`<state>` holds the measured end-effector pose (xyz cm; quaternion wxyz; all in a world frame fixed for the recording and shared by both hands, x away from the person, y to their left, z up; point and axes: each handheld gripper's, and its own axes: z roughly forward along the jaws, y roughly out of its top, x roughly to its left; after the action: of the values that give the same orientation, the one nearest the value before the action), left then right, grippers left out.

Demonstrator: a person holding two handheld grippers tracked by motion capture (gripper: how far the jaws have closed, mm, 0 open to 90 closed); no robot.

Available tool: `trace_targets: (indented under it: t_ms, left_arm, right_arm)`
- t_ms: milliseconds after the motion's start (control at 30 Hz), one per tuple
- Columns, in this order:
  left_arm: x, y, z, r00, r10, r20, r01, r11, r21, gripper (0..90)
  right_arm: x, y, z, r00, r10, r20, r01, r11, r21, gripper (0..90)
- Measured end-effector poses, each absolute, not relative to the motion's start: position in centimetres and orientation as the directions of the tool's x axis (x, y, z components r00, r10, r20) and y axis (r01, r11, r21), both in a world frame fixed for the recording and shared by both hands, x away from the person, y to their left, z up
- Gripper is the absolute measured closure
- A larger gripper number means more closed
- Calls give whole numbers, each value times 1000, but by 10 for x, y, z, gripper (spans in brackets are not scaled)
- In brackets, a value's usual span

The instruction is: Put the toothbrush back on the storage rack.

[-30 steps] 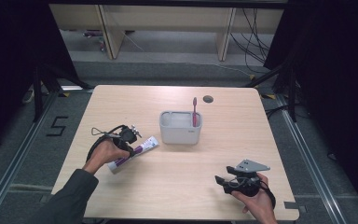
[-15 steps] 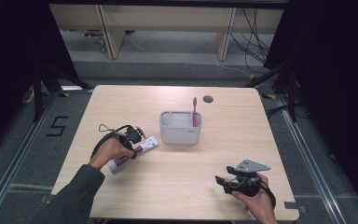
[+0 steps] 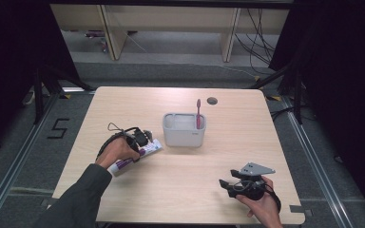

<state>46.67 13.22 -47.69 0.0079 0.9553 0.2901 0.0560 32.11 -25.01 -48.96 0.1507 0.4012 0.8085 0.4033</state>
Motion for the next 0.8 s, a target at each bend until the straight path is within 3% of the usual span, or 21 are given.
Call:
trace_targets:
  t_ms: [367,633,767,800]
  left_arm:
    - [456,142,-450,829,555,68,536,-823,186,767]
    - [451,165,-423,799,598,70,530,-754,387,767]
    - [449,176,-408,770,635,61,513,-673,532,766]
    - [449,176,-408,770,635,61,513,-673,532,766]
  right_arm:
    - [321,-250,-489,-620,777,106,551,335,764,389]
    - [322,-252,-489,-627,774,86,534,346,772,388]
    - [320,-250,-489,-604,786,129,568,312,761,388]
    - [320,-250,-489,-604,786,129,568,312,761,388]
